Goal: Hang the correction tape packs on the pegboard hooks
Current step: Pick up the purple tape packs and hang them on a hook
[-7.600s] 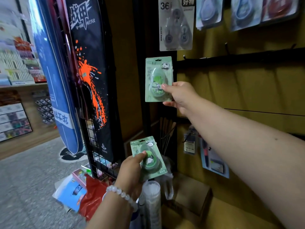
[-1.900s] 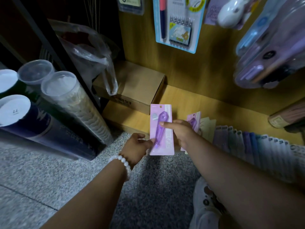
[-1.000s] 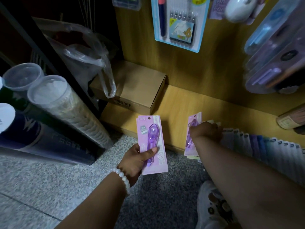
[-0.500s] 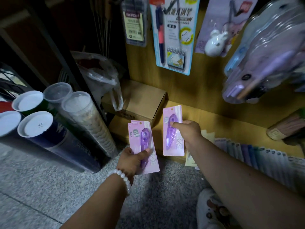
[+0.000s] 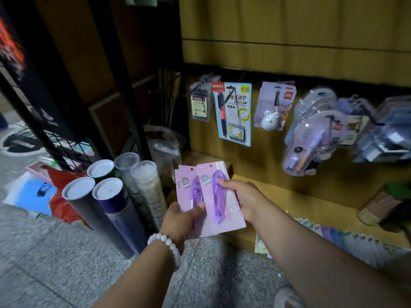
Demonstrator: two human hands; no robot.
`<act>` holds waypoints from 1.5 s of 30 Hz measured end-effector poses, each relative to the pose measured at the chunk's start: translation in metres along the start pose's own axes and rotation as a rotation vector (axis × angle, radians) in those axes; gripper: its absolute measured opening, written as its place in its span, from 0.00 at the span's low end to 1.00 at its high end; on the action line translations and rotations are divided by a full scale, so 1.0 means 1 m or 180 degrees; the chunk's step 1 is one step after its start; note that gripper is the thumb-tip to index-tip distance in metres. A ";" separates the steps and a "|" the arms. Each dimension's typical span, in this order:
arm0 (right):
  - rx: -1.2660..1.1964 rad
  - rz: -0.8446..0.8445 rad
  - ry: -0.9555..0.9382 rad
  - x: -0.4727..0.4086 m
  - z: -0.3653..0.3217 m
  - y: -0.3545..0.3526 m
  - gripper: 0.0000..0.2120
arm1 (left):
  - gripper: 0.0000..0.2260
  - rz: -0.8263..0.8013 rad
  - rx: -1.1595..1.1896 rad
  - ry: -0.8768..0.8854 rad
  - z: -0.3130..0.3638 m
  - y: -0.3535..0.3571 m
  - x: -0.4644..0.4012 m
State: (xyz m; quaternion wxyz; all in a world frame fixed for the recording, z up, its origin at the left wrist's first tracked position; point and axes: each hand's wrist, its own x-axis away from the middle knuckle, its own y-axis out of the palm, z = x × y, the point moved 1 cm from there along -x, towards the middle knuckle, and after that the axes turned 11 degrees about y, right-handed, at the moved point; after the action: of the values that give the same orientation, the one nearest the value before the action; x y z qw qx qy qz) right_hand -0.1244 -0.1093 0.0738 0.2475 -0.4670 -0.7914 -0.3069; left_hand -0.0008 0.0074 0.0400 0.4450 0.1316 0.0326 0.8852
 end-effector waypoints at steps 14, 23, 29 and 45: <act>-0.0025 -0.0460 -0.0761 0.074 -0.029 0.042 0.12 | 0.11 -0.0197 0.0506 0.0396 0.091 0.000 0.050; 0.0652 -0.0458 -0.1165 0.108 -0.076 0.074 0.11 | 0.18 -0.0056 0.0377 0.0466 0.141 -0.009 0.044; 0.0663 -0.0566 -0.1839 0.142 -0.141 0.103 0.05 | 0.07 -0.0003 0.0479 0.0903 0.190 -0.008 0.044; 0.0818 0.0196 -0.3083 0.194 -0.285 0.176 0.09 | 0.10 -0.0044 0.0578 0.1019 0.241 -0.010 0.038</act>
State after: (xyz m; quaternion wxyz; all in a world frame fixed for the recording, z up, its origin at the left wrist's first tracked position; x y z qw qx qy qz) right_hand -0.0233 -0.1336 0.4472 -0.0838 -0.5447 -0.8328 0.0525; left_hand 0.0490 0.0294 0.2784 0.4264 0.0284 0.1837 0.8852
